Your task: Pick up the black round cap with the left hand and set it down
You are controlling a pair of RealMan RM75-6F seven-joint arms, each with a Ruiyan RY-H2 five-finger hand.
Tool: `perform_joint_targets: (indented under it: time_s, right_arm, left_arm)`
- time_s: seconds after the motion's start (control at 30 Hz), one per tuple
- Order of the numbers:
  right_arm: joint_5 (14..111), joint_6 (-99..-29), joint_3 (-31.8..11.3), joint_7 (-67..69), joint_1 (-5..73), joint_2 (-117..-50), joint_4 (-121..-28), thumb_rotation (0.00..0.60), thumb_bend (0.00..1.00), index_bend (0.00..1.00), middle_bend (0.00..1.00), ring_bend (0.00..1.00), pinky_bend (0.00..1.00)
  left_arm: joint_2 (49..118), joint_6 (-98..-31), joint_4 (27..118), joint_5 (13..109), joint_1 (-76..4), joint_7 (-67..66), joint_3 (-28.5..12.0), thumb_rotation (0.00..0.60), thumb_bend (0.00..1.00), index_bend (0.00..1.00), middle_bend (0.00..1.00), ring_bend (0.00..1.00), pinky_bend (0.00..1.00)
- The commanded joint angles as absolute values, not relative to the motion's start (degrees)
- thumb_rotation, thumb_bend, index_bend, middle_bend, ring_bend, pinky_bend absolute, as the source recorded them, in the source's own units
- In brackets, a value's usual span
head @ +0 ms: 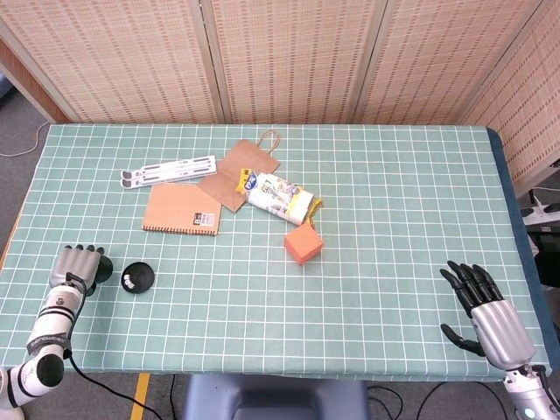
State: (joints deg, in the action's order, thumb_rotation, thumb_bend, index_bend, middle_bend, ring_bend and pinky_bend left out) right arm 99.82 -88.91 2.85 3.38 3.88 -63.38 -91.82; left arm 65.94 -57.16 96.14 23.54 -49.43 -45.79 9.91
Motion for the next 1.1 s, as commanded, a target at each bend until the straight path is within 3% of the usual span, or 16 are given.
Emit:
perform_joint_targets:
  time_s: [0.03, 0.1, 0.3, 0.53, 1.1]
  right_arm:
    - [99.7, -88.5, 2.9, 3.1, 4.0, -63.5, -91.8, 0.600, 0.19, 0.00, 0.00, 0.00, 0.00]
    - [99.7, -88.3, 2.9, 3.0, 4.0, -63.5, -91.8, 0.600, 0.19, 0.00, 0.00, 0.00, 0.00]
    - [99.7, -88.9, 2.8, 3.5, 3.9, -63.3, -91.9, 0.600, 0.19, 0.00, 0.00, 0.00, 0.00]
    - [99.6, -89.2, 2.8, 3.4, 3.7, -63.1, -92.0, 0.600, 0.19, 0.00, 0.00, 0.00, 0.00]
    - [100.0, -89.9, 2.7, 4.0, 3.5, -63.1, -92.0, 0.600, 0.19, 0.00, 0.00, 0.00, 0.00]
  left_arm:
    - [67.3, -52.7, 92.8, 22.5, -48.6, -44.1, 9.7, 0.600, 0.40, 0.02, 0.04, 0.03, 0.19]
    - [67.9, -52.1, 91.6, 23.0, -48.3, -43.7, 9.7, 0.600, 0.40, 0.00, 0.00, 0.00, 0.17]
    - [69.8, -50.4, 88.4, 24.4, -47.2, -42.5, 9.7, 0.600, 0.40, 0.00, 0.00, 0.00, 0.13]
    - [70.6, -51.3, 87.5, 27.1, -45.7, -40.7, 9.1, 0.600, 0.39, 0.00, 0.00, 0.00, 0.02]
    - [67.7, -52.6, 90.4, 34.0, -42.9, -34.6, 6.4, 0.600, 0.34, 0.00, 0.00, 0.00, 0.01]
